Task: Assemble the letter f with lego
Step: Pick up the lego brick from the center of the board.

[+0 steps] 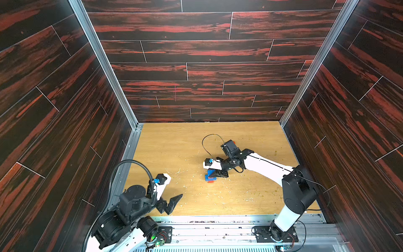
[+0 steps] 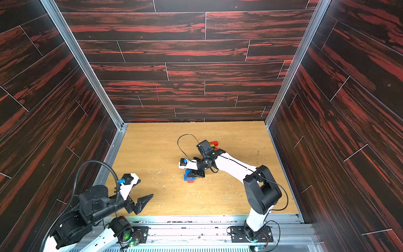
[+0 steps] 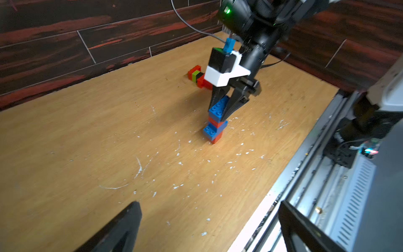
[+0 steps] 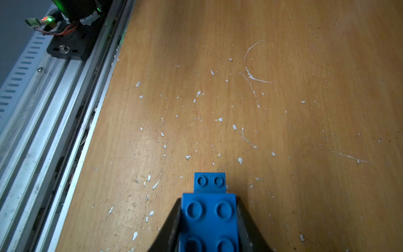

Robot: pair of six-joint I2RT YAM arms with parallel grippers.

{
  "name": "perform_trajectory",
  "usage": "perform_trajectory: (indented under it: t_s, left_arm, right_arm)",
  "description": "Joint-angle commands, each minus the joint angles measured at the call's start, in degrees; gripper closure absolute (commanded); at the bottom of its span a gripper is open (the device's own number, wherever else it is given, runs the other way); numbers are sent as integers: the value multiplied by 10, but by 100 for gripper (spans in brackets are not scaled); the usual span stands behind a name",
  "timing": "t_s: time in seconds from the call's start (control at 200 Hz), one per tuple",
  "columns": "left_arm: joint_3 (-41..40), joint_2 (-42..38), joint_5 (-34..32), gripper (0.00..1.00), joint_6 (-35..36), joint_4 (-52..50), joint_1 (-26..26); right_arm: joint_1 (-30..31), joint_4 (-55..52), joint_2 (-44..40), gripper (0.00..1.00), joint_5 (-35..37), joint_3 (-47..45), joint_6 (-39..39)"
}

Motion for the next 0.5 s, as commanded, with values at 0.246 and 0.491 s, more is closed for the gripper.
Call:
perform_trajectory:
  t_s: [0.246,0.491]
  left_arm:
    - [19,40,11,1,7,240,0]
    - [-35,134,27,4,40,400,-1]
  right_arm:
    - [-9,-158,-36,66,-28,125,-34]
    - [-13,-291,-49,66,-36,240,-47]
